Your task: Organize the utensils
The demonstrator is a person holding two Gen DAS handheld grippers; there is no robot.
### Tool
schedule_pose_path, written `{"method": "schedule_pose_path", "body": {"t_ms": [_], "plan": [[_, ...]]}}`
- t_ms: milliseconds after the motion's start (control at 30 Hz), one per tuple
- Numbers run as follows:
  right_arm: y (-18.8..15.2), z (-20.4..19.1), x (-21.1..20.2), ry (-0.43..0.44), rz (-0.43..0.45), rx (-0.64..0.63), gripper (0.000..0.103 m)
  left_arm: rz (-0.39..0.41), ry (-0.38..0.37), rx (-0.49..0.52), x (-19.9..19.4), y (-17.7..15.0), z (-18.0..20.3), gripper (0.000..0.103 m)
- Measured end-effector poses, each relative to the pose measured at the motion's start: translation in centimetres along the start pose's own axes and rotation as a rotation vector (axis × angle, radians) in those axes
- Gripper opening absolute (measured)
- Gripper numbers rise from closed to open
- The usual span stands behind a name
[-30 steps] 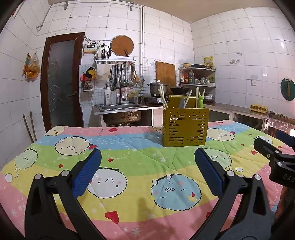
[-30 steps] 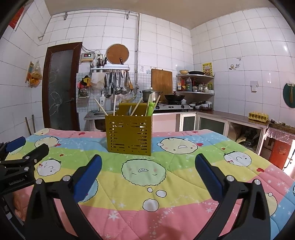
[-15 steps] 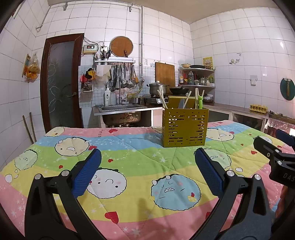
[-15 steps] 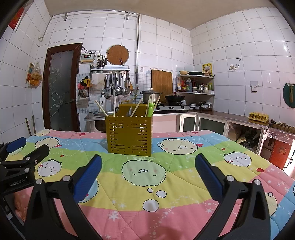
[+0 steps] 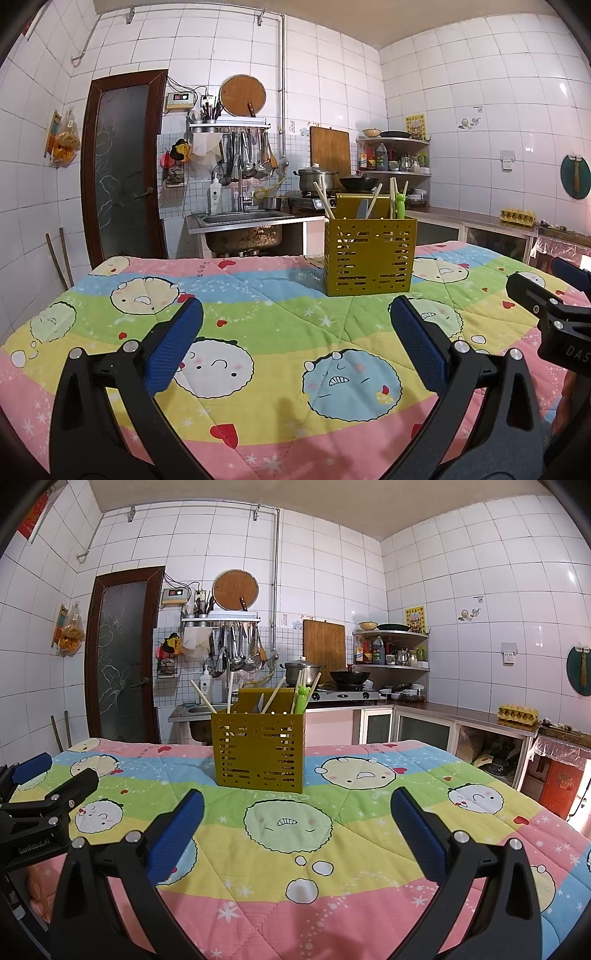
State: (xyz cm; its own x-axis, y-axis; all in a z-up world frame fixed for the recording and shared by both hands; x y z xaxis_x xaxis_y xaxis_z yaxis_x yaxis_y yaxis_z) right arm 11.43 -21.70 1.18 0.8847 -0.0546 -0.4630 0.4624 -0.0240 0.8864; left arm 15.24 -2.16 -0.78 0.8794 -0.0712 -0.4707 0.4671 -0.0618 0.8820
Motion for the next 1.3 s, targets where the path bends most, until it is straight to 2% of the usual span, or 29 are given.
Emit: {"method": "schedule_pose_path", "body": {"t_ms": [1300], "plan": [[0.04,0.31,-0.14,-0.004,-0.002,0.001,0.099,0.017,0.009,0.010,-0.37,0.34,-0.03,0.098]]}}
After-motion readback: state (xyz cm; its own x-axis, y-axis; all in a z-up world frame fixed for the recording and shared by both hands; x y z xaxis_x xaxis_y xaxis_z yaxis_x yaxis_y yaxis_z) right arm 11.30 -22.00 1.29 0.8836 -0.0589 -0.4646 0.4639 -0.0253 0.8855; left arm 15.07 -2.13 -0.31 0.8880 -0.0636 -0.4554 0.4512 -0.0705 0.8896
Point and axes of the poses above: each gripper's, at about its wrist camera, not at the fingertips, and x roughly the way its jaws point, z to its right, y to its top, the point moved 8 cm from there along x, roughly the way its jaws point, and after that the axes turned 15 degrees about -z, right-handed, at the moved point
